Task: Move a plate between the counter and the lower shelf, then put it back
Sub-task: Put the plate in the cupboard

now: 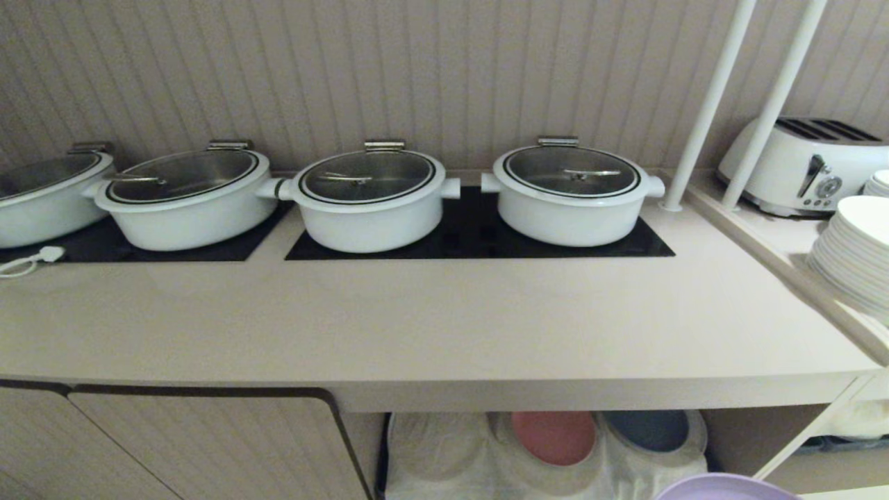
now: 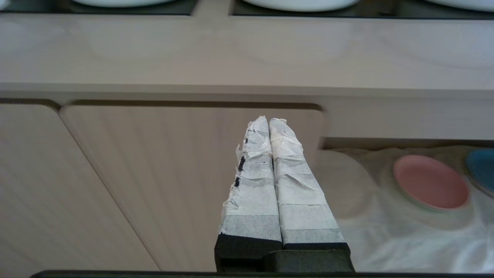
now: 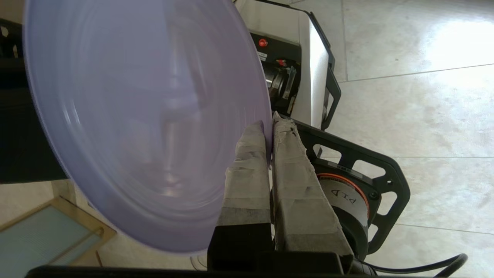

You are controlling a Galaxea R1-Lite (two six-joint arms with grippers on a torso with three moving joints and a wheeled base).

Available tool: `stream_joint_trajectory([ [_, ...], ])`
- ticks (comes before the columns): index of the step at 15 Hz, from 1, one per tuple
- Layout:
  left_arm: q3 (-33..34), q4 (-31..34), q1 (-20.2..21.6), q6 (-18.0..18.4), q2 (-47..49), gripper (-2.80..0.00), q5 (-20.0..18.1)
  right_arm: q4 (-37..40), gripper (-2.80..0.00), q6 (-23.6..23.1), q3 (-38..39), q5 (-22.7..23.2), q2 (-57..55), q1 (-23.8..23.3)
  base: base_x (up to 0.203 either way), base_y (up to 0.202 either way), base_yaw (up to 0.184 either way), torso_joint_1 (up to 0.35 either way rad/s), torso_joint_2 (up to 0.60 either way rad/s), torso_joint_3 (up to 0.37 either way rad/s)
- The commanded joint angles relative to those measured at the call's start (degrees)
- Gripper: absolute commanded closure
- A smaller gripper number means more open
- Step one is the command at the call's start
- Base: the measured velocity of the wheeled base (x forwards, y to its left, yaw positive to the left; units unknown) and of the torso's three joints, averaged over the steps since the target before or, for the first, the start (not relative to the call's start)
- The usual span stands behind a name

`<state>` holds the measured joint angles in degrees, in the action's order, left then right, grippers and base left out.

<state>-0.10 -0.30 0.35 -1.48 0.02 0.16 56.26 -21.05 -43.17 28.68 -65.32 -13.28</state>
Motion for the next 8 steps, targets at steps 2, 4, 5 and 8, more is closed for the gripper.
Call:
stream_joint_trajectory([
  [2,0.01,-0.05,0.01,-0.02,0.06,0.0,0.02,0.34,0.0,-0.13,0.01,0.23,-0.07,0.0,0.0,0.194,-0.001,-0.004,0.0,0.006],
  [4,0.01,-0.05,0.01,-0.02,0.06,0.0,0.02,0.34,0.0,-0.13,0.01,0.23,-0.07,0.0,0.0,0.203,0.0,0.003,0.0,0.001],
  [5,0.01,-0.05,0.01,-0.02,0.06,0.0,0.02,0.43,0.0,-0.13,0.01,0.23,-0.07,0.0,0.0,0.193,0.0,0.0,0.0,0.0],
  [8,0.01,-0.05,0.01,-0.02,0.06,0.0,0.02,0.43,0.0,-0.13,0.01,0.23,-0.07,0.0,0.0,0.197,0.001,0.0,0.01,0.004],
])
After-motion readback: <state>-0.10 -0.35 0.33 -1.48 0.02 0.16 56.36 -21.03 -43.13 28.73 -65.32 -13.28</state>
